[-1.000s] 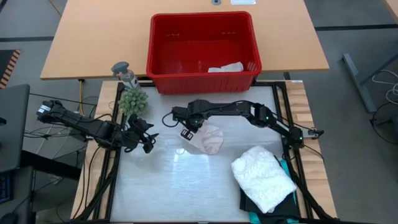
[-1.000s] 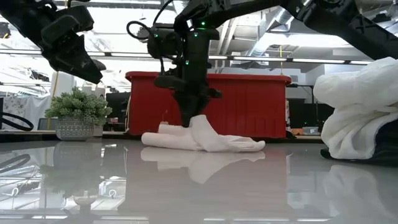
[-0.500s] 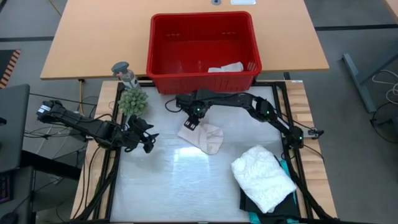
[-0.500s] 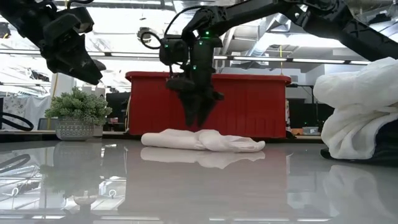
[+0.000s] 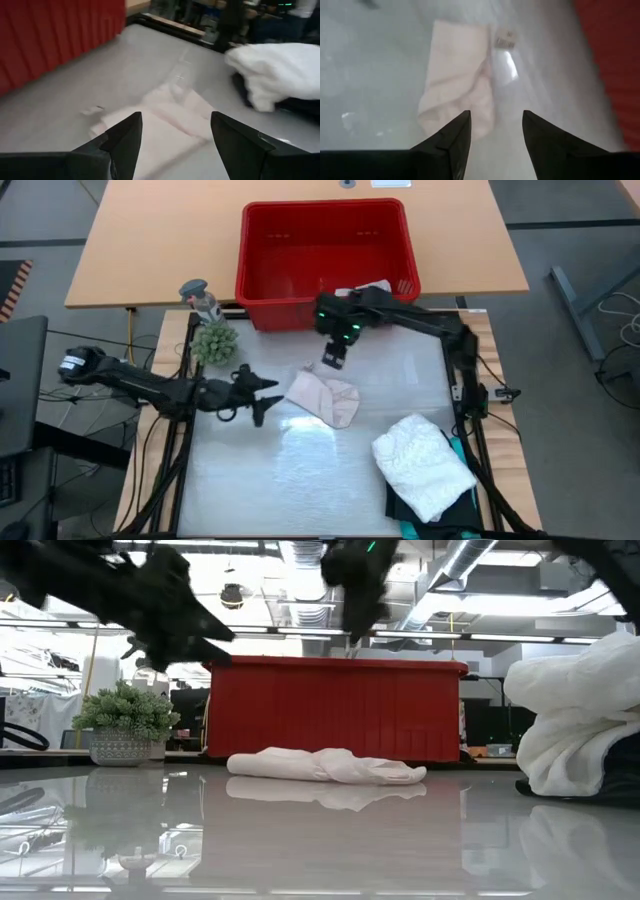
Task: Fold Laundry from Bin
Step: Fold the white underwear
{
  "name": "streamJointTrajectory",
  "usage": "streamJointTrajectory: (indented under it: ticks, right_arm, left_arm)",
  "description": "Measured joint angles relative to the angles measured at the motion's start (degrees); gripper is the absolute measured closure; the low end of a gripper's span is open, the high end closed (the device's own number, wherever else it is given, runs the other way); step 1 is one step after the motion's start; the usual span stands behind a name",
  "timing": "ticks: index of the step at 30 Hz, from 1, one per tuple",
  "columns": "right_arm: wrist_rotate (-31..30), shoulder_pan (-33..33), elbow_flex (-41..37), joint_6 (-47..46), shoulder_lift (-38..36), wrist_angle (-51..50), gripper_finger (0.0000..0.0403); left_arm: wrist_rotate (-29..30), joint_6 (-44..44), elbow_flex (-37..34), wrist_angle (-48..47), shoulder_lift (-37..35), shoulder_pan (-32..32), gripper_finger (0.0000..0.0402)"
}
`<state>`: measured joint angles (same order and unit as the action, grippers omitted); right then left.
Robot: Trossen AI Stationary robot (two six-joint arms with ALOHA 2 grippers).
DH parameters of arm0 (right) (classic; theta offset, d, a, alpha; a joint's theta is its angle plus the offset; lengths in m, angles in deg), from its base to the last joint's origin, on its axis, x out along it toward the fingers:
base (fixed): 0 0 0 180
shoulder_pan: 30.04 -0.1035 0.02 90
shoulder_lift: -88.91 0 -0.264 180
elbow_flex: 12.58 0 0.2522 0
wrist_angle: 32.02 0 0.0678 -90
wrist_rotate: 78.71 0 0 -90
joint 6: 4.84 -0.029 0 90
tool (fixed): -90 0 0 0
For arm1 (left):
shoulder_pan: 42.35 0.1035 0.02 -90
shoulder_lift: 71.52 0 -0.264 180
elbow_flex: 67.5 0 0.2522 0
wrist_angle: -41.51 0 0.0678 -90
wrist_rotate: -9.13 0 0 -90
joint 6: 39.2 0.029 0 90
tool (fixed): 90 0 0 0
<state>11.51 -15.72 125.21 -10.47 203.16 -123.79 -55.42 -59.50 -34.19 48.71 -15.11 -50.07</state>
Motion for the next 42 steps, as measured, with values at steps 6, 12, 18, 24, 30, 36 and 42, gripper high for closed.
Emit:
streamJointTrajectory:
  ticks: [6,12,18,24,30,36,42]
  right_arm:
    - [-2.99,-6.45,-13.79,-8.91,-10.71,2.27,0.0213]
    - [-7.07,-15.45,-33.22,-24.30,-20.25,16.41,0.0221]
    - [-10.52,-21.35,-46.65,-35.13,-21.43,37.55,0.0240]
    - [-12.27,-23.43,-49.97,-41.33,-14.31,45.70,0.0251]
    - [-12.51,-24.32,-49.86,-47.53,-8.84,46.30,0.0246]
    - [-14.31,-24.39,-49.86,-51.54,-6.98,45.92,0.0238]
    - [-14.80,-23.98,-49.80,-51.37,-7.09,47.40,0.0235]
  left_arm:
    - [-18.35,4.74,0.71,16.49,14.77,10.28,0.0175]
    - [-25.67,5.67,4.13,17.77,27.14,11.21,0.0175]
    - [-21.38,6.76,6.87,16.88,33.94,11.32,0.0175]
    - [-20.55,6.72,7.69,15.64,36.99,11.86,0.0175]
    - [-20.09,6.37,7.69,12.75,37.41,11.86,0.0175]
    - [-20.08,6.98,7.67,11.30,37.41,11.86,0.0175]
    - [-20.08,6.67,7.67,11.48,37.41,11.86,0.0175]
